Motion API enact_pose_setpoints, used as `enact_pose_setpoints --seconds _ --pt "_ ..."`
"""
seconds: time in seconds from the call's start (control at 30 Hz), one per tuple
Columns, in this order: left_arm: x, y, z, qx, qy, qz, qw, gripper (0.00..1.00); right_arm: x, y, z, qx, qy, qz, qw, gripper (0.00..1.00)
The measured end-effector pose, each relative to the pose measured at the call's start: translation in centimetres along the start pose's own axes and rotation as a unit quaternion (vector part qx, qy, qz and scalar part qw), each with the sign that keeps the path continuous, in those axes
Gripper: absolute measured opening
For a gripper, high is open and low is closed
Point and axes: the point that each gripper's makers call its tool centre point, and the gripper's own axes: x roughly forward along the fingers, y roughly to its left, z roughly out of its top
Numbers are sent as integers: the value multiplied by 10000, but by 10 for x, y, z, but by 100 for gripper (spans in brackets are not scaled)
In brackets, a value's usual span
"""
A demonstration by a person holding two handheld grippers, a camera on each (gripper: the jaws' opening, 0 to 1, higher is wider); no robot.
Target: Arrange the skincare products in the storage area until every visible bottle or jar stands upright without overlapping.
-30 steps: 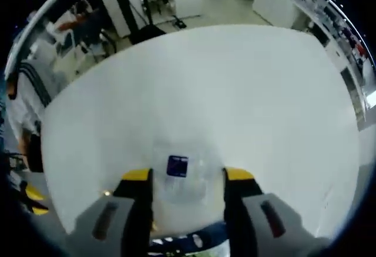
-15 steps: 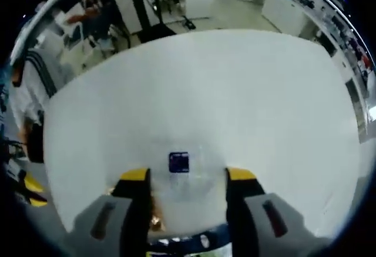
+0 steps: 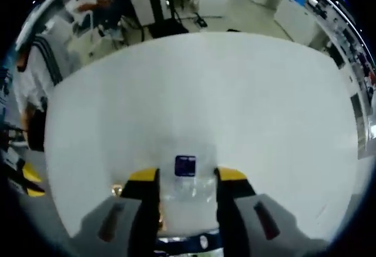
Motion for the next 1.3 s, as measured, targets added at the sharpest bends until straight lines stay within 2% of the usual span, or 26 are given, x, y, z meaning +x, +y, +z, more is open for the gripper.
enact_pose_setpoints --seconds 0.1,0.2,0.4,0.43,0.47,0.53,0.63,0.77,0.93,1.0,1.03,1.13,1.3 --pt "0 0 0 11 -9 2 10000 17 -1 -2 0 -14 -72 -29 10000 27" --pt "0 2 1 -6 -25 20 10000 17 -3 -7 -2 -223 -38 -147 9996 24" --pt "0 3 1 -10 -11 25 10000 17 -23 -13 3 -81 -250 -182 9995 18" --pt "0 2 1 -8 -3 17 10000 17 -30 -12 4 -74 -310 -198 9993 14" --pt "0 2 1 2 0 13 10000 17 -34 -12 6 -88 -390 -198 9990 5" --pt "0 2 1 18 3 9 10000 17 -49 -9 11 -22 -692 -228 9973 3" --pt "0 2 2 30 -13 5 10000 17 -71 7 12 169 -1029 -102 9945 2" --pt "0 1 3 58 -27 -17 10000 17 -103 42 -1 21 -1322 75 9912 2" --pt "0 -1 4 102 -39 -49 9999 17 -130 80 -37 -31 -1493 125 9887 2" --pt "0 -2 5 107 -70 -70 9999 17 -138 101 -53 -84 -1605 268 9866 2" --pt "-2 -3 8 85 -145 -88 9998 17 -140 109 -62 -82 -1568 259 9873 2" --pt "-8 -5 25 -93 -652 -158 9977 17 -150 132 -82 -176 -1618 267 9863 1" --pt "-9 -15 28 -51 -699 -377 9968 17 -168 166 -109 -85 -1782 225 9837 1"
